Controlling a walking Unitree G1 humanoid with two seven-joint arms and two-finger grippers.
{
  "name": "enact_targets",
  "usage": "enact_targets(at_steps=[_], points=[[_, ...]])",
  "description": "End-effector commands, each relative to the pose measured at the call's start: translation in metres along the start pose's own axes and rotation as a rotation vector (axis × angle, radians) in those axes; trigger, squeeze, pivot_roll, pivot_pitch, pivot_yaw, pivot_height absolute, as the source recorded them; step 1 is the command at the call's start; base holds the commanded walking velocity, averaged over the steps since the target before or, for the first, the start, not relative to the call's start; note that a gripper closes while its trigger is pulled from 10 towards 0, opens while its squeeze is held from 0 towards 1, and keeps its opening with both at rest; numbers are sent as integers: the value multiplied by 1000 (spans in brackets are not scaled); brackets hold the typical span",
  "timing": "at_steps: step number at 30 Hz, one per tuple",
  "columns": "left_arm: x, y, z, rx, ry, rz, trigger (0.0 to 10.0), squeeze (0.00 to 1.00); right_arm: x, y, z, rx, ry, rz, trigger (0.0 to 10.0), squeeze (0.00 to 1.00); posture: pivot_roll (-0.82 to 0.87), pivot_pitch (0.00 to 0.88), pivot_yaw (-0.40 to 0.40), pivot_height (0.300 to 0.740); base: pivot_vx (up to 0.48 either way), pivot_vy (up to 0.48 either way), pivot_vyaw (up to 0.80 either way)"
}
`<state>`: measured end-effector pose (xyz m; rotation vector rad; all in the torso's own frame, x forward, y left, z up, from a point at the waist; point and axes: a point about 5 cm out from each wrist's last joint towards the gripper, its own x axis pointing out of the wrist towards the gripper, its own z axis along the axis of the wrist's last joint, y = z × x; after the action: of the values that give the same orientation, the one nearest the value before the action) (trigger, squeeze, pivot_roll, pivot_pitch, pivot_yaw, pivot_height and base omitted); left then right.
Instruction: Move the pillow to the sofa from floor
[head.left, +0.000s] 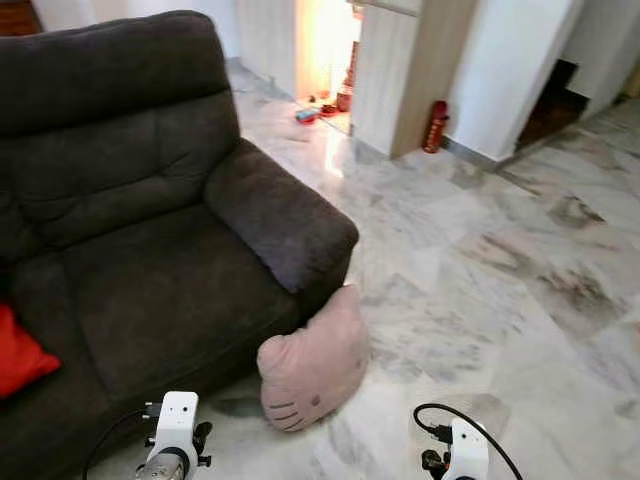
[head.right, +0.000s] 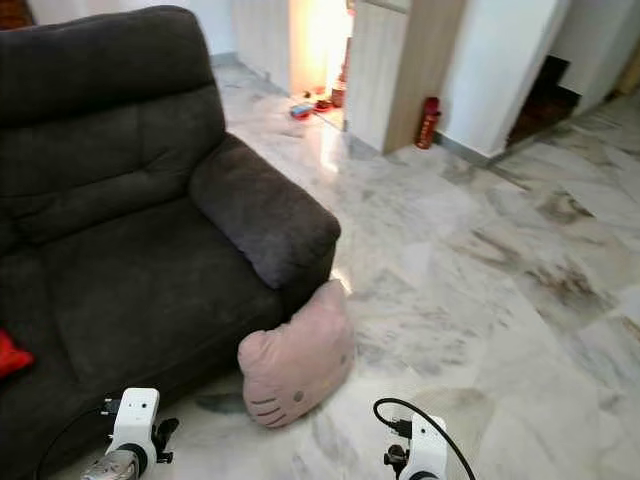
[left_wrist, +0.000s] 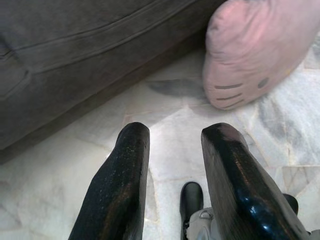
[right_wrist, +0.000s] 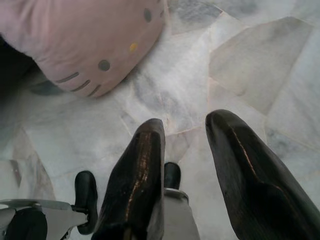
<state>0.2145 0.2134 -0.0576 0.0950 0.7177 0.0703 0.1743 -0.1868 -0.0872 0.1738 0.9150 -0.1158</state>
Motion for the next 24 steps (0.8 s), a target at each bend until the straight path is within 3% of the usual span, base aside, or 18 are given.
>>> enact_targets(at_steps=[1,24], points=[[0,-2,-3,-17,18,-2,10000,0,0,-1,2,7,-10,-6,10000,0,15,0,-50,736,0,0,800],[0,-4,-5,-10,34,-8,10000,0,0,0,2,2,-8,2,10000,0,16,0,-48,736,0,0,646]])
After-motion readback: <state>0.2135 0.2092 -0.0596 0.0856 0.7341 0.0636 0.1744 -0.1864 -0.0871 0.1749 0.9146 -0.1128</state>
